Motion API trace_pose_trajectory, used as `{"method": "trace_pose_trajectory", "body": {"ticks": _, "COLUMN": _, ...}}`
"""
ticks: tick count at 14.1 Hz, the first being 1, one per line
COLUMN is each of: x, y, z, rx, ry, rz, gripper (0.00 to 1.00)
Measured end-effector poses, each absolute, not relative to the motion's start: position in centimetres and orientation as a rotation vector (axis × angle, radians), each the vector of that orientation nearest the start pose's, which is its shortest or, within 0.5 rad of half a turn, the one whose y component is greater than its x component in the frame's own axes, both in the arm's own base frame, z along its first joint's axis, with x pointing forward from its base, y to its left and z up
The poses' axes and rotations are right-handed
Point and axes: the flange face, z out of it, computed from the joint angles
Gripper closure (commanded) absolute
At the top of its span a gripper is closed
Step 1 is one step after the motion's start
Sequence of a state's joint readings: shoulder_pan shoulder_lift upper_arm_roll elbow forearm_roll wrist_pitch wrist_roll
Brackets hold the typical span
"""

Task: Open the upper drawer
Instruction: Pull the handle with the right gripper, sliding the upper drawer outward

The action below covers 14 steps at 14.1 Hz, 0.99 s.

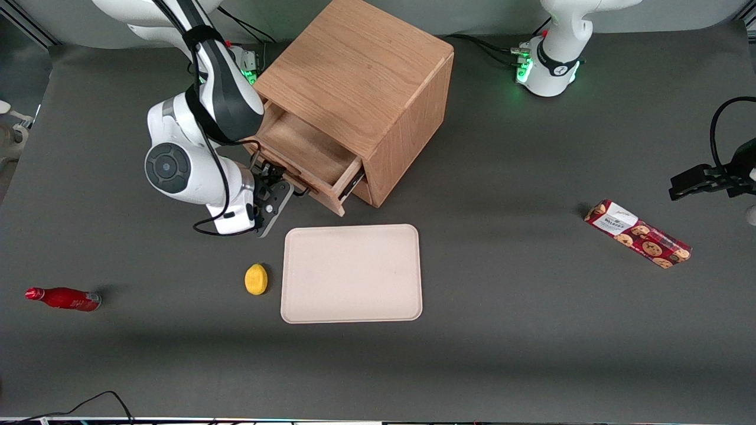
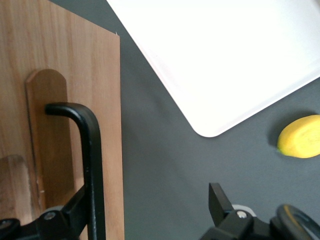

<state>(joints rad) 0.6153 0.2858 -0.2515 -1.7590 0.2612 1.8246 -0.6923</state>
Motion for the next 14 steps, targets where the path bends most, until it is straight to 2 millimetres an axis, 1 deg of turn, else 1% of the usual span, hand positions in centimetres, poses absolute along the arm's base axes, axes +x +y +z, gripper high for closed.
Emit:
{"method": "trace_pose_trajectory", "body": {"ticks": 3, "x": 57.0, "y": 24.0, "z": 39.2, "rx": -2.588, "ry": -1.383, "rz": 0.247, "gripper": 0.0}}
{"method": "trace_pose_trajectory", "body": {"ticks": 7, "x": 57.8, "y": 23.6, "z": 39.1, "rx": -2.589, "ry": -1.397, "rz": 0.237, "gripper": 0.0}}
{"method": "trace_pose_trajectory", "body": {"ticks": 14, "x": 59.9, "y": 21.6, "z": 39.3, "rx": -2.583, "ry": -1.454, "rz": 0.202, "gripper": 0.0}}
